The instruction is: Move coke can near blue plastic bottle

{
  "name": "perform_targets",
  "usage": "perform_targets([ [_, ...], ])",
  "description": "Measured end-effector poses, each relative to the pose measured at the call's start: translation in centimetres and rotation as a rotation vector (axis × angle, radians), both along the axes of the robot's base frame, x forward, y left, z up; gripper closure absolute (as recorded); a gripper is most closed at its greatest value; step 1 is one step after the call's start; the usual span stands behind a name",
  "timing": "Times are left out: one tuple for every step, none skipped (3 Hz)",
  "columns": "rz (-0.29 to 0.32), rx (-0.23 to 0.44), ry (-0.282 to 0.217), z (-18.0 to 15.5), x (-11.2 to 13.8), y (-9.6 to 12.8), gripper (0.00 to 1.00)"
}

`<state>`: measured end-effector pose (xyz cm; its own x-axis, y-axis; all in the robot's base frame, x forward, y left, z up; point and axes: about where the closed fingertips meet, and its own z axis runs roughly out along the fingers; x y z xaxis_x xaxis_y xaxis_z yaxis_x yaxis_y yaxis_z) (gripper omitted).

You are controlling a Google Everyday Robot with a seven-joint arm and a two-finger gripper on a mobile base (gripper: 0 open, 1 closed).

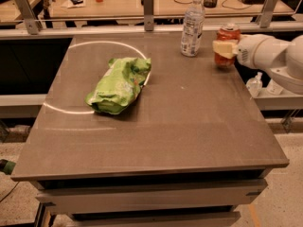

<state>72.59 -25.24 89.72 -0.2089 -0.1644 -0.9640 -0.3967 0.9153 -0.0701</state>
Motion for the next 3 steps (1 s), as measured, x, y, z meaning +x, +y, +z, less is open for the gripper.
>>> perform_targets([
  [-0.003,0.027,0.022,-0.5,3.0,1.7,1.0],
  [0.015,0.019,-0.002,-1.3,5.5,2.4,1.0],
  [0.023,0.007,-0.074,-2.1,7.5,1.3,1.0],
])
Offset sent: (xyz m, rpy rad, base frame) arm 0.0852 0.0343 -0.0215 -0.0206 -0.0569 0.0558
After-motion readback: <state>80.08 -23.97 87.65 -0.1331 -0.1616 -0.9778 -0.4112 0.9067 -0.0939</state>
